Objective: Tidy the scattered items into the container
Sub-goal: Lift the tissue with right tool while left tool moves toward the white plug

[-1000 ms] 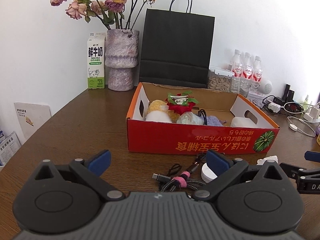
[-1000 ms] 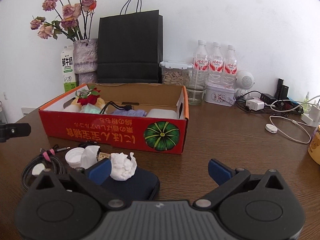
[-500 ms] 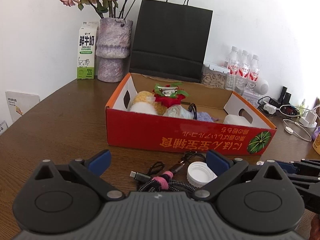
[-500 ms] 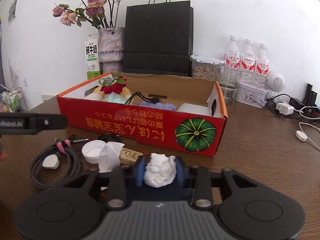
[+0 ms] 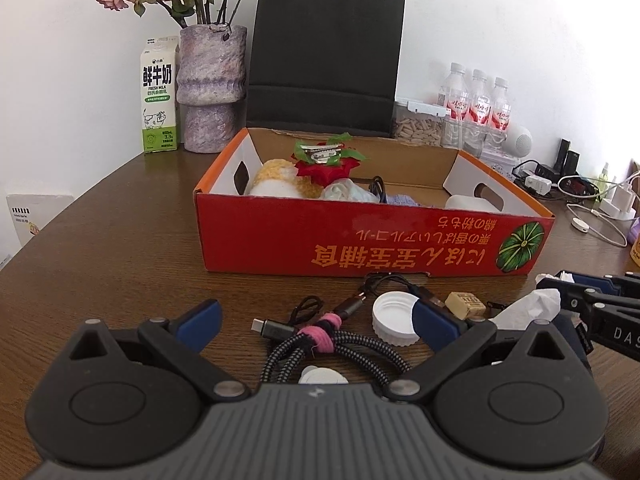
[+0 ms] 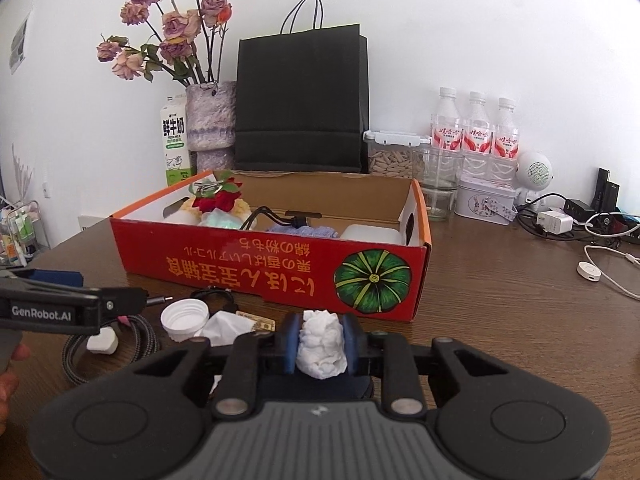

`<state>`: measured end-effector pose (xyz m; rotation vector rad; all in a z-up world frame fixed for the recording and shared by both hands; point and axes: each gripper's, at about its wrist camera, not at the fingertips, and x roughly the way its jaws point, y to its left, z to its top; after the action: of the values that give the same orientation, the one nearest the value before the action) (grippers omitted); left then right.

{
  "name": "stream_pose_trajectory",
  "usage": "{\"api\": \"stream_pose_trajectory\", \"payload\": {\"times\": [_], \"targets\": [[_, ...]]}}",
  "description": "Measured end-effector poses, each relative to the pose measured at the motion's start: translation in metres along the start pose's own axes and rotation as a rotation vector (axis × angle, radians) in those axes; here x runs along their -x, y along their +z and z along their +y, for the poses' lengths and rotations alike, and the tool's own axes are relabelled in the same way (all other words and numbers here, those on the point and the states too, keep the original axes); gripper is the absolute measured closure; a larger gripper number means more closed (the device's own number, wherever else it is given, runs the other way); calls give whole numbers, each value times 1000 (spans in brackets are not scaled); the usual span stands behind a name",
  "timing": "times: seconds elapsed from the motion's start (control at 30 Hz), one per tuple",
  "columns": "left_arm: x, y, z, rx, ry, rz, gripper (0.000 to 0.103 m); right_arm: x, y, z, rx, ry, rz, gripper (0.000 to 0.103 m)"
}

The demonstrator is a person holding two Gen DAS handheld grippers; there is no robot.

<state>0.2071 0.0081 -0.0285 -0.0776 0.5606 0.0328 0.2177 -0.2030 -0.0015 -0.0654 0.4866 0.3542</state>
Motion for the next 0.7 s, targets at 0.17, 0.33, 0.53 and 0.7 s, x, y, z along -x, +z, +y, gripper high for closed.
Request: {"api": "stream_pose_trajectory", "payload": {"times": [0.17, 0.33, 0.53, 0.7], "targets": [[-6, -7, -2, -37, 20, 61, 0, -1, -1, -2, -12, -15, 3, 81], [-8, -9, -5, -52, -3, 86, 0, -2, -1, -1, -7, -21, 6, 81], [-11, -13, -11, -75, -4, 116, 0, -4, -2, -1, -9, -24, 15, 81], [-11, -14, -13, -75, -1, 118, 0, -5, -4, 2, 3, -25, 21, 81]]}}
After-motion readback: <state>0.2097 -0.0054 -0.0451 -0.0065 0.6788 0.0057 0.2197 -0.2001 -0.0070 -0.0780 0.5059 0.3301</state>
